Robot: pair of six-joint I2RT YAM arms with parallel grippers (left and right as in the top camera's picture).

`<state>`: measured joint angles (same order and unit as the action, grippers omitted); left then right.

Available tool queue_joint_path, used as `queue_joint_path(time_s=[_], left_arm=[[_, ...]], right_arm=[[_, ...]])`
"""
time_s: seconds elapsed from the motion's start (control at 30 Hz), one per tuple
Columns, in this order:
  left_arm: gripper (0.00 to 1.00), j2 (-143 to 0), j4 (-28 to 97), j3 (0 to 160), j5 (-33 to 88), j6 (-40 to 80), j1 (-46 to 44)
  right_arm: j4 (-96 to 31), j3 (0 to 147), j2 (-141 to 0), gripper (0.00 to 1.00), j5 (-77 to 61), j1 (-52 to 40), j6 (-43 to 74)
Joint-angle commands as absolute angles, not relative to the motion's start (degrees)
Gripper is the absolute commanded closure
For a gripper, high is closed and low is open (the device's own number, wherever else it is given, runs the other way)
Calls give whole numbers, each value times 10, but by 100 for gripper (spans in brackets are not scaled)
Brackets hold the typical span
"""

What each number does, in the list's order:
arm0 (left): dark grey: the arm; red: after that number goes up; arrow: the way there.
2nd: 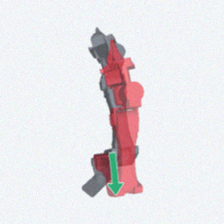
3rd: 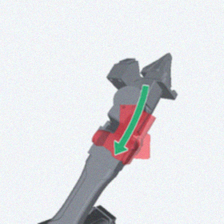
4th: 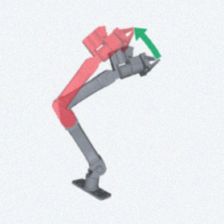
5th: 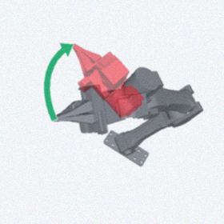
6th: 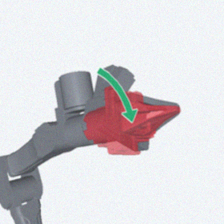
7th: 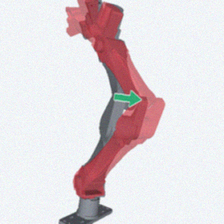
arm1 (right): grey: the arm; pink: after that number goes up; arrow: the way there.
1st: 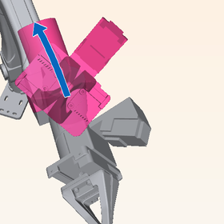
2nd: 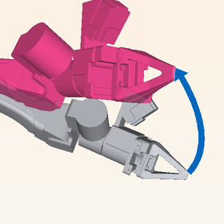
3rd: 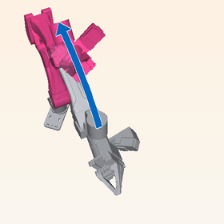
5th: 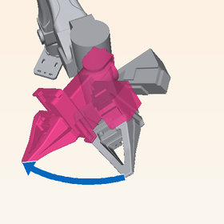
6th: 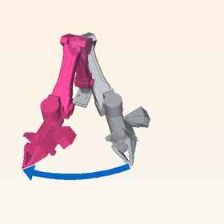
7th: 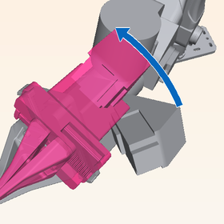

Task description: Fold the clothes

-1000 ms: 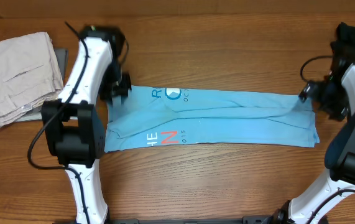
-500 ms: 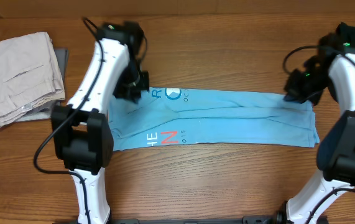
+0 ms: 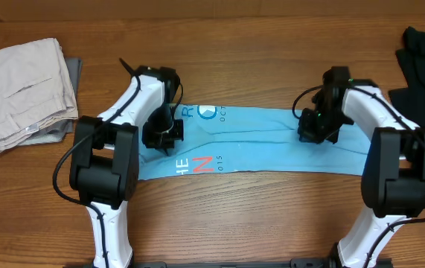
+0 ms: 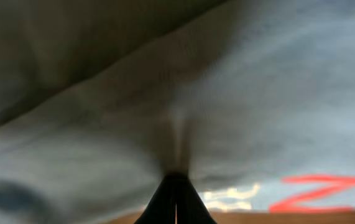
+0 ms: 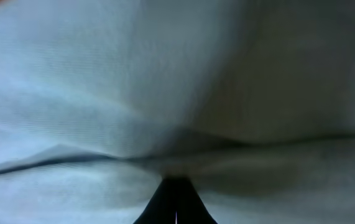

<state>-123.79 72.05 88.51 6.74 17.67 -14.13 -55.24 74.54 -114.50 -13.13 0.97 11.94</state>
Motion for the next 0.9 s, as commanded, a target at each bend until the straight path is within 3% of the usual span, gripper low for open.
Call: queue_joint_path(time_s=[0.0,0.47,0.57,0.7,0.87], left_arm=[[96,-1243,691,848,75,181,-140],[96,-1243,549,813,25,184,-106],[96,-1243,526,813,11,173,-91],[96,-1243,496,813,8,163,-67],[96,-1243,485,813,30,163,-49]], right_arm=[[-514,715,-1140,96,-109,4,116],[-362,682,-1140,95,-105,4,123],[-367,682,-1140,87,-106,4,123],[-369,682,-1140,85,-106,4,122],[-369,684,-1139,66,-106,4,122]])
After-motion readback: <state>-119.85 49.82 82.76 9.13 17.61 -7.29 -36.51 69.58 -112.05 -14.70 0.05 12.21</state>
